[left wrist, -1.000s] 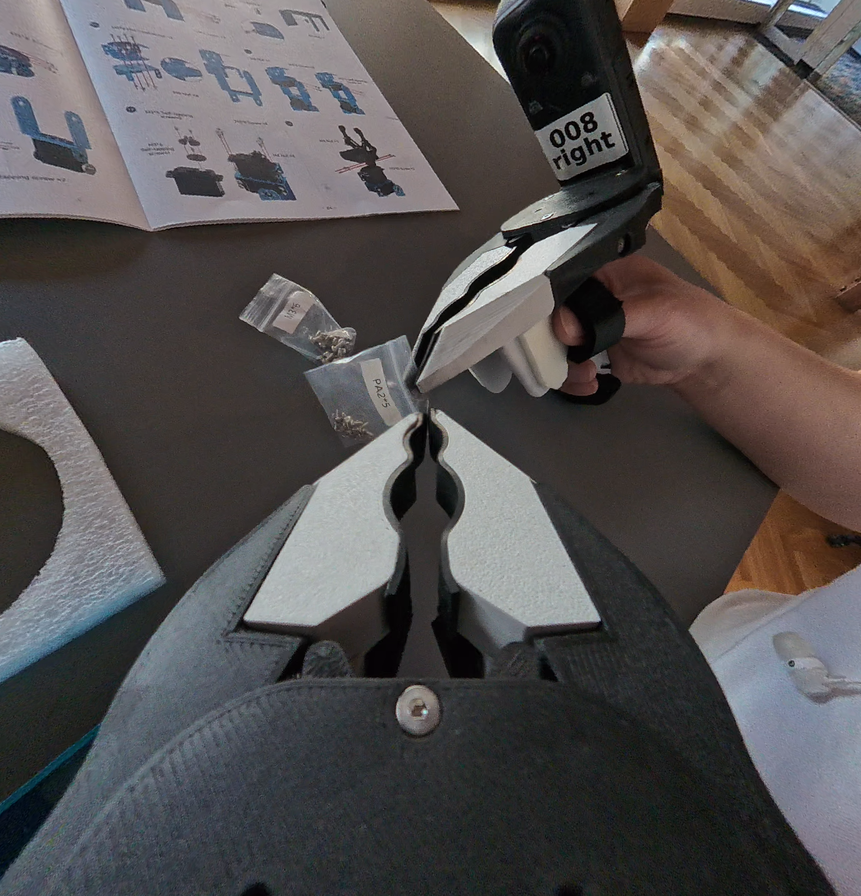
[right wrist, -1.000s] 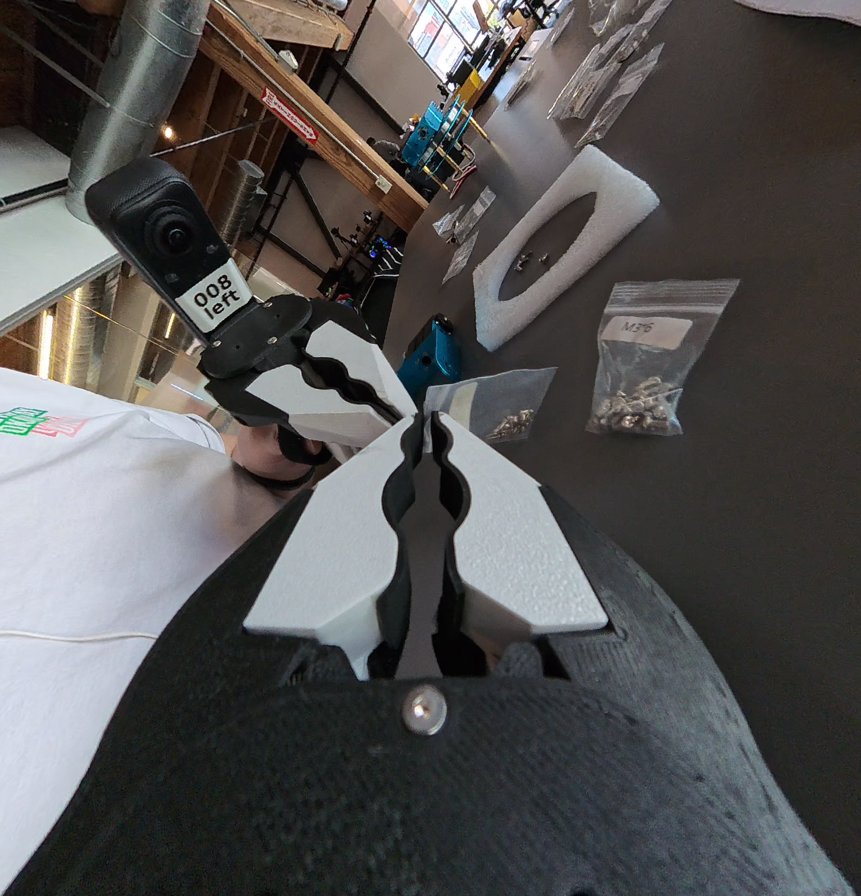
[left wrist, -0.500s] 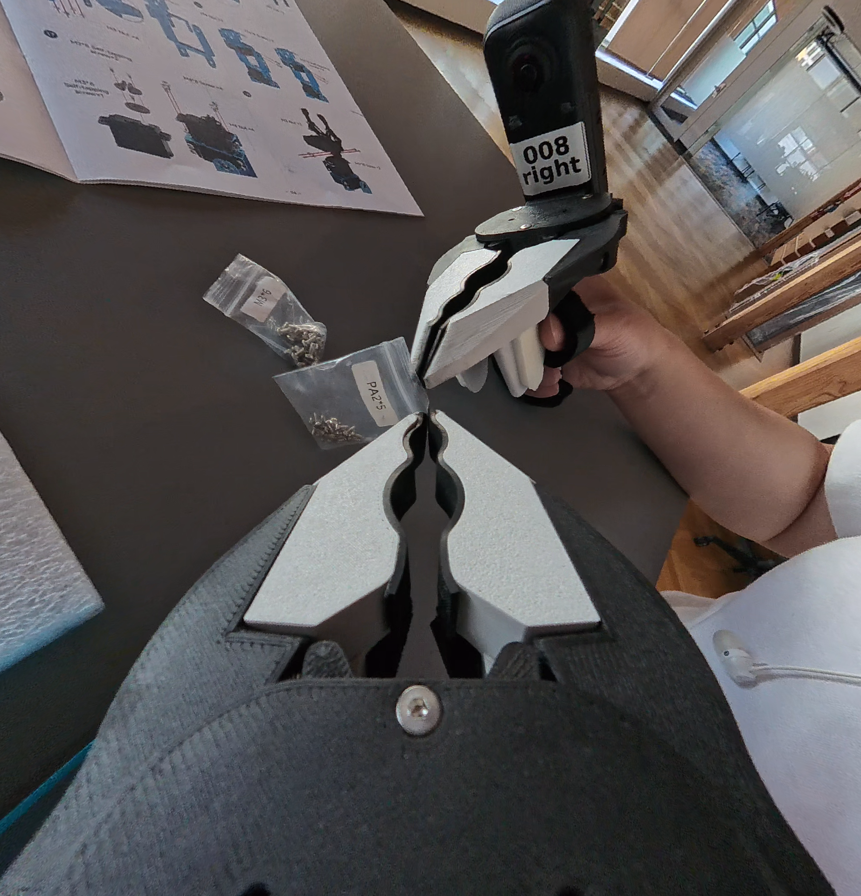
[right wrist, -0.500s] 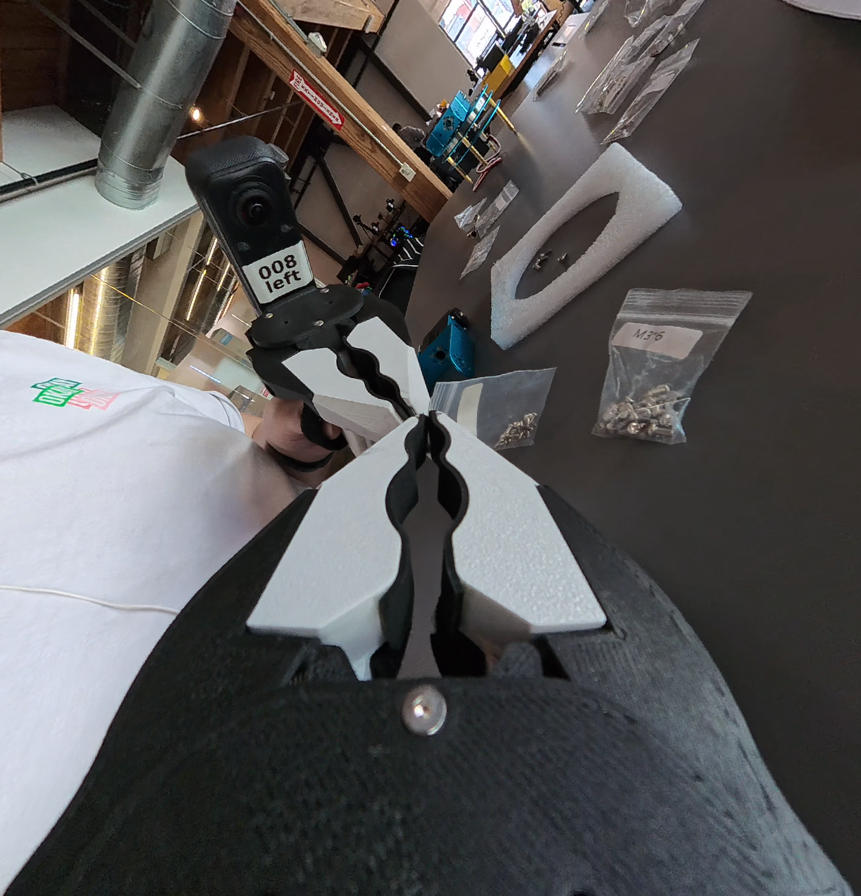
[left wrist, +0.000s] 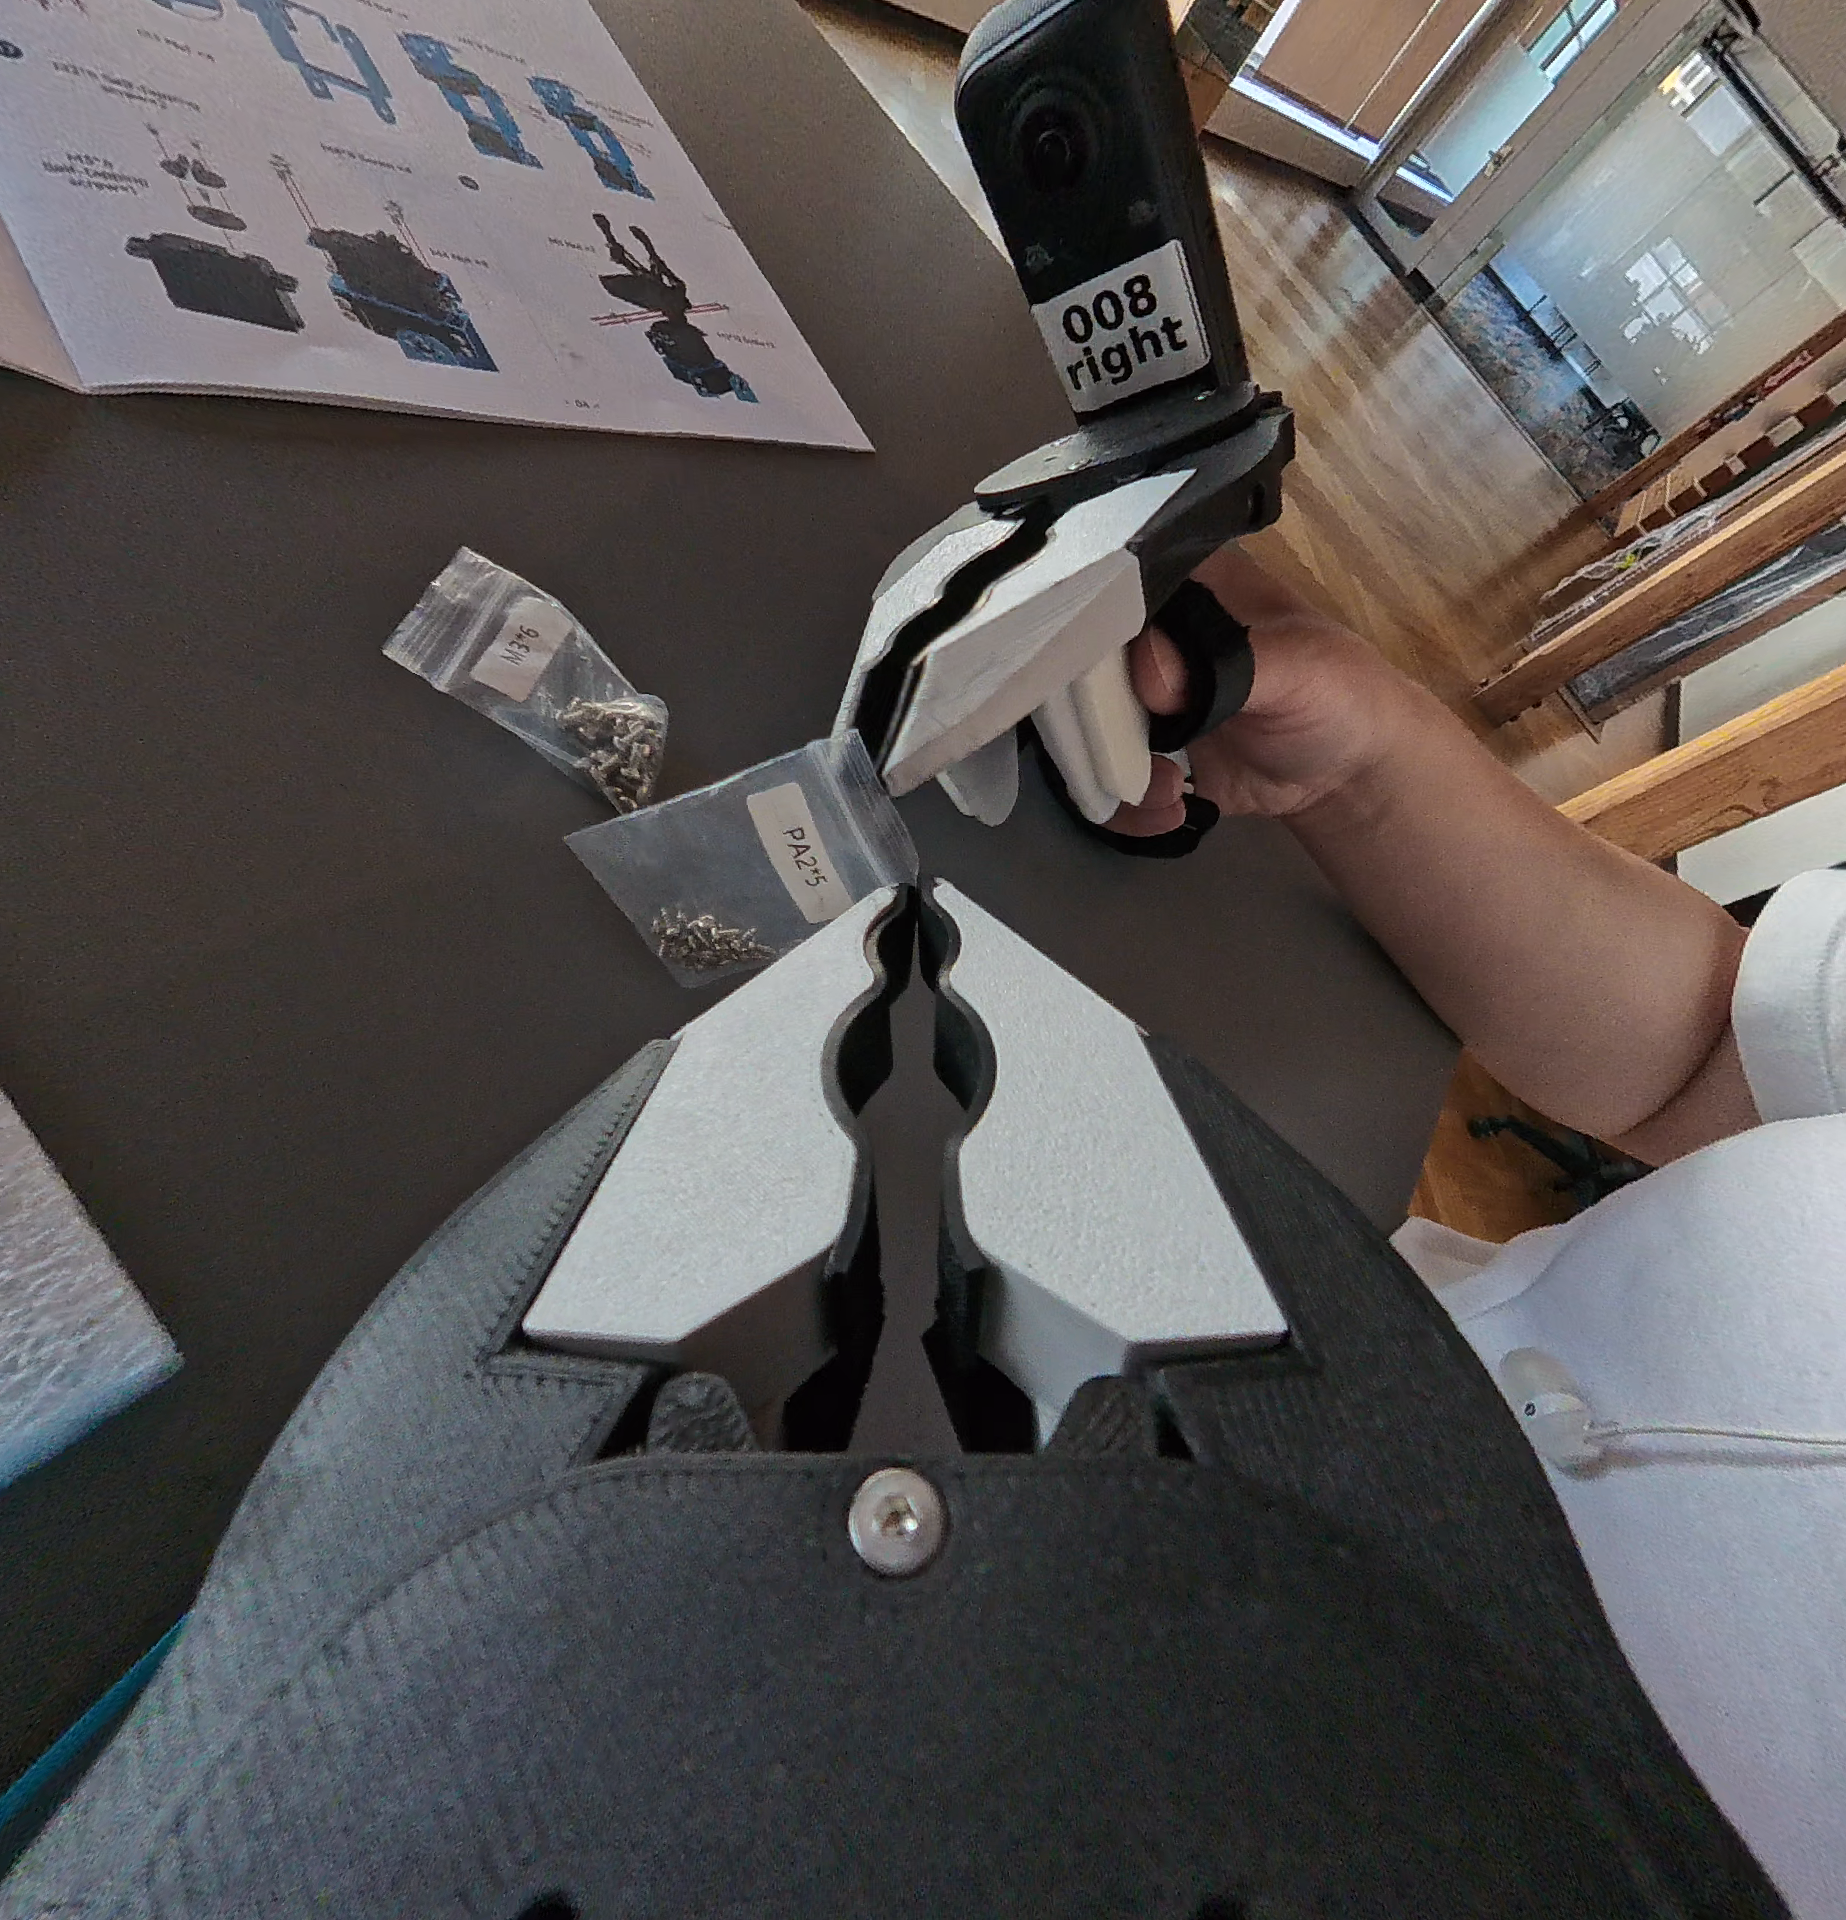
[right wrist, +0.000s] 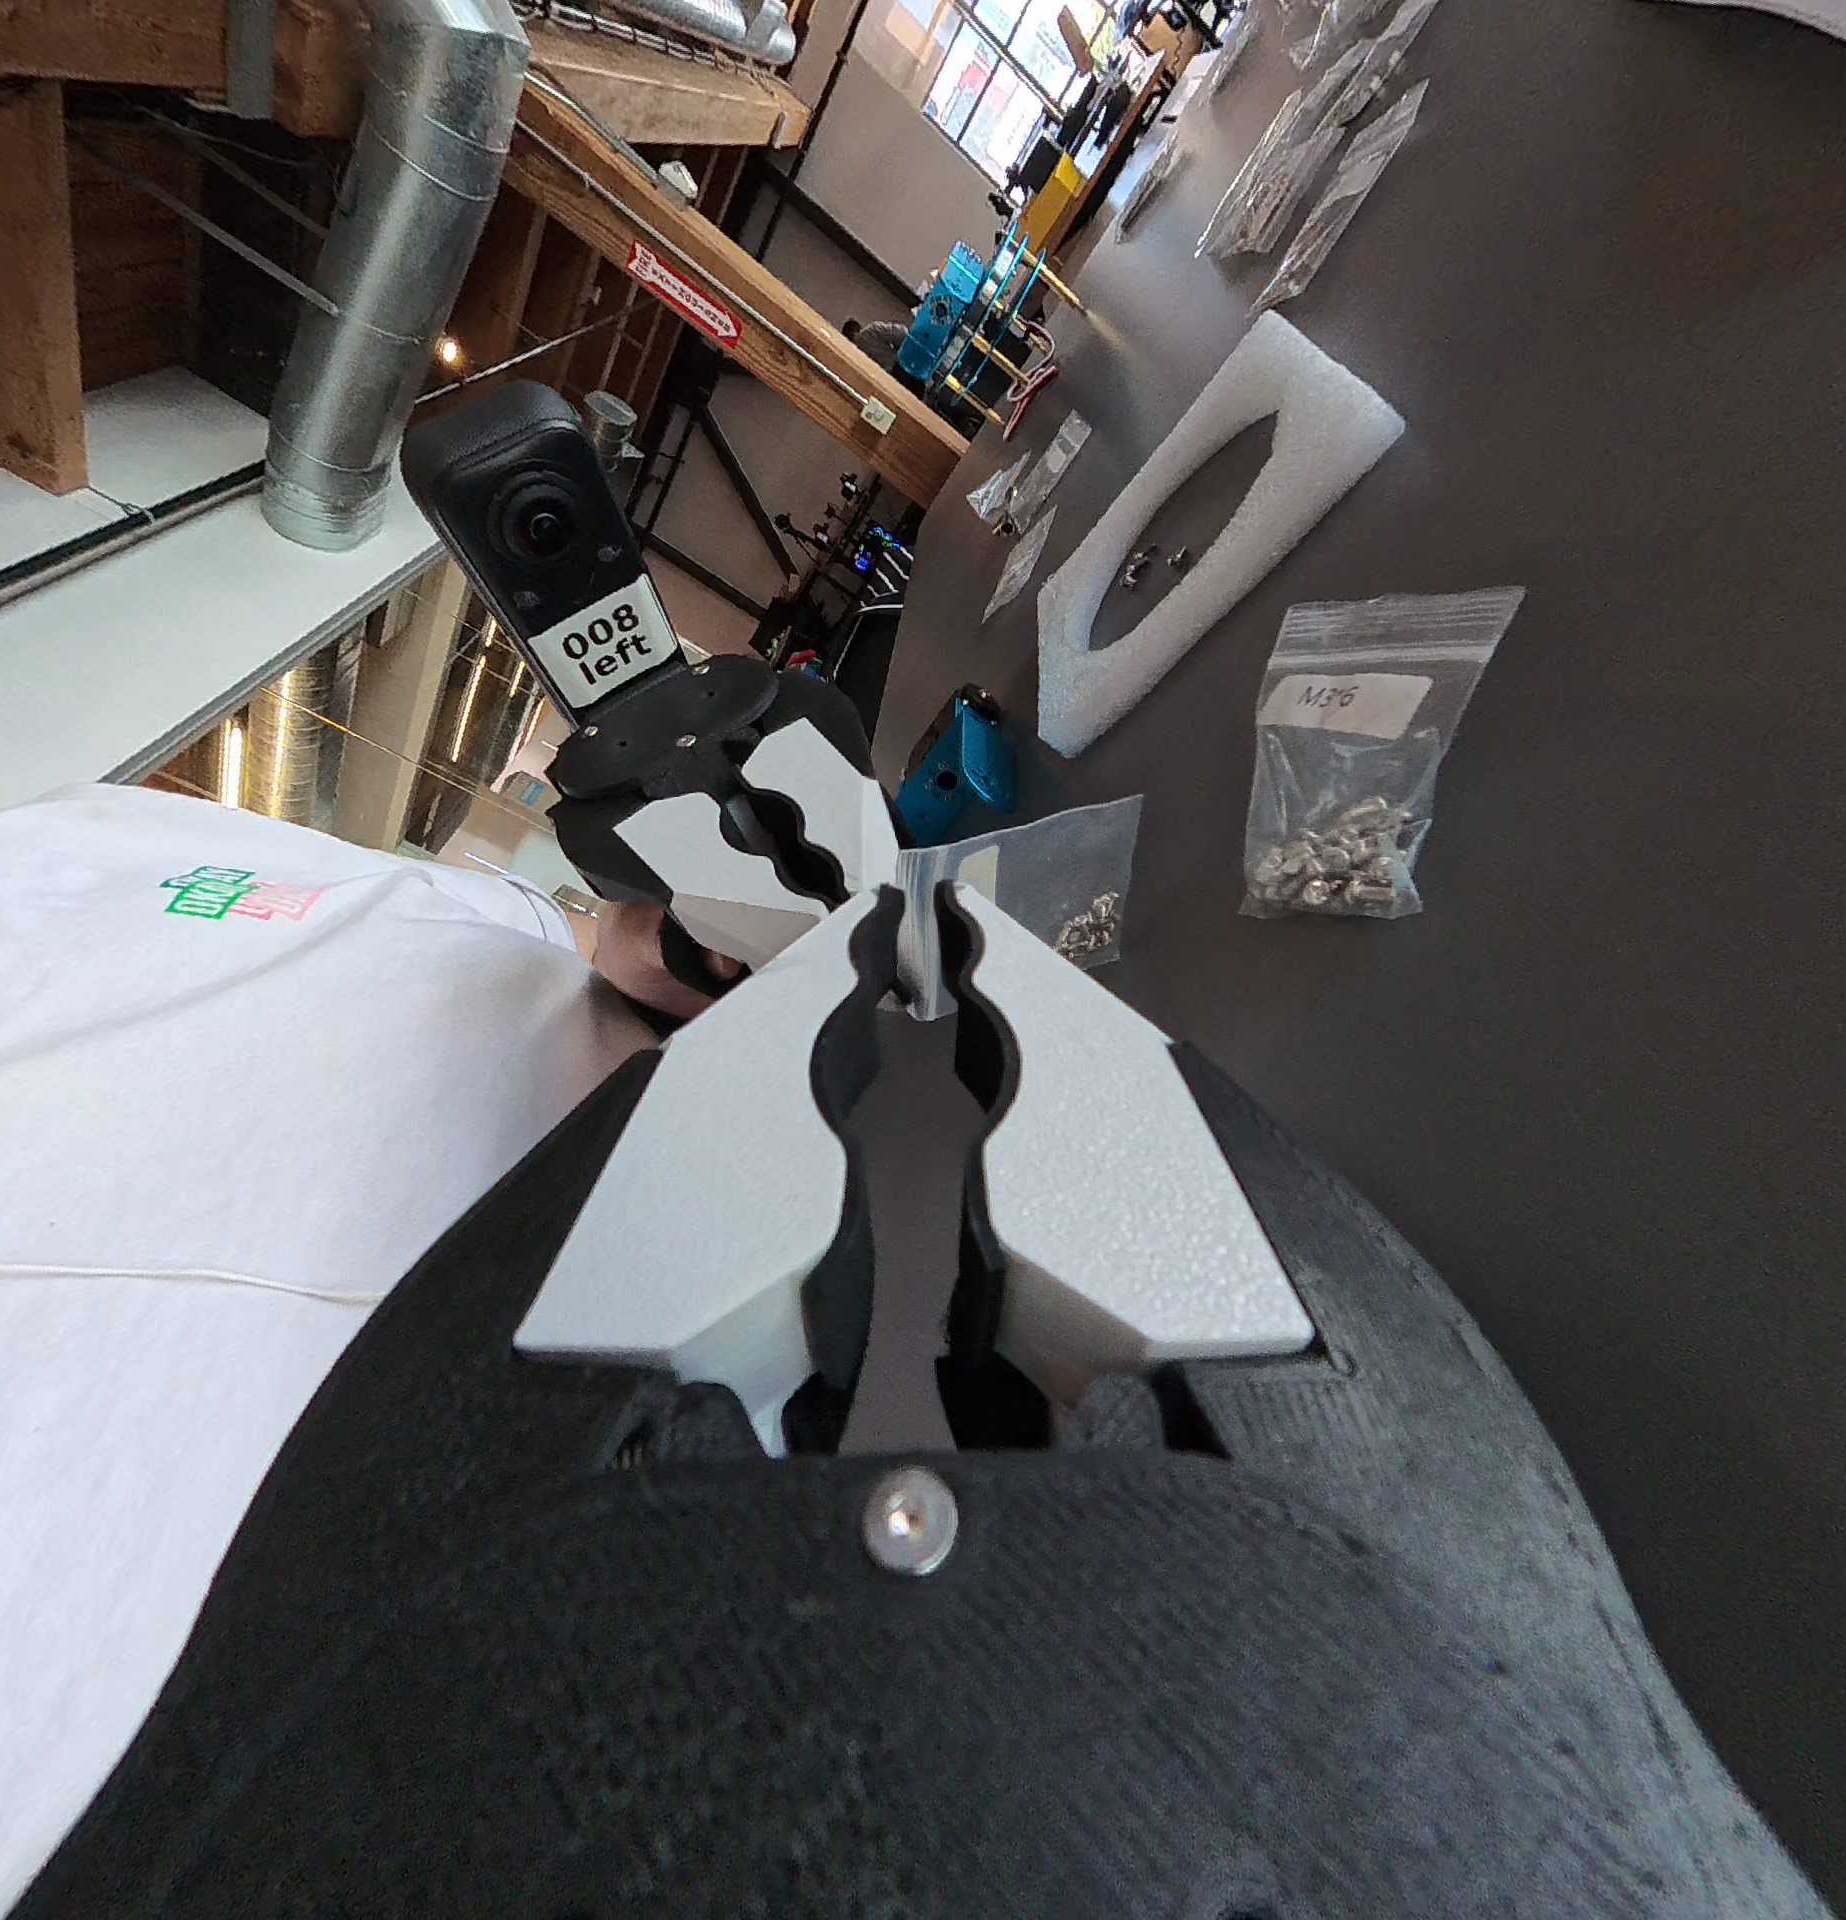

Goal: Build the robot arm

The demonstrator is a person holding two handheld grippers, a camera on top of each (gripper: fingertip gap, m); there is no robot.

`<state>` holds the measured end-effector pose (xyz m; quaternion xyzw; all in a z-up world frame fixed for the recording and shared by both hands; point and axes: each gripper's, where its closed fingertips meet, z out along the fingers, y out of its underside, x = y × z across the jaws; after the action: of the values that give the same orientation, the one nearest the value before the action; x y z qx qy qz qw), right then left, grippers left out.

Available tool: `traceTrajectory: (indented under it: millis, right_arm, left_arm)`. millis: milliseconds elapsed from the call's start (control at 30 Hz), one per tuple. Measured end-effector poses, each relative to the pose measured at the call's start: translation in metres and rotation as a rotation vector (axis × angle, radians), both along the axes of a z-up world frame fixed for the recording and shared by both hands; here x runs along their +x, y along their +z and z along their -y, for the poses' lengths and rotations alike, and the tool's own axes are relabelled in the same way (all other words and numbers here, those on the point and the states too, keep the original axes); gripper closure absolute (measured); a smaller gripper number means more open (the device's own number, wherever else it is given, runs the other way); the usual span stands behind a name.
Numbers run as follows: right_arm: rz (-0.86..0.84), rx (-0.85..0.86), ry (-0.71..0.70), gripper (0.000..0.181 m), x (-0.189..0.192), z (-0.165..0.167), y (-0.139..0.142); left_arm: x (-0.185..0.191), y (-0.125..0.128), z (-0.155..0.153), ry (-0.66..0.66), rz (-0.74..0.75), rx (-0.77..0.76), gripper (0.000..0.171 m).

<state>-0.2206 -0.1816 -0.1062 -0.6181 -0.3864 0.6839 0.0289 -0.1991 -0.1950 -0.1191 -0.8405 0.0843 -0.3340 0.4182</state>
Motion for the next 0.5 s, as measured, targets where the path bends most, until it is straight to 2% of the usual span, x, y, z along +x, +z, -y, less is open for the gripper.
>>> traceTrajectory:
  millis: [267,500]
  right_arm:
    - [0.002,0.000,0.001,0.173,0.0016,-0.0009,0.0000]
    - [0.001,-0.005,0.002,0.178,0.0017,-0.0011,0.0001]
  left_arm:
    - [-0.0011,0.0031,-0.0016,0.012,0.027,0.009,0.171]
    - [-0.0019,0.0034,-0.0009,0.021,0.027,0.021,0.171]
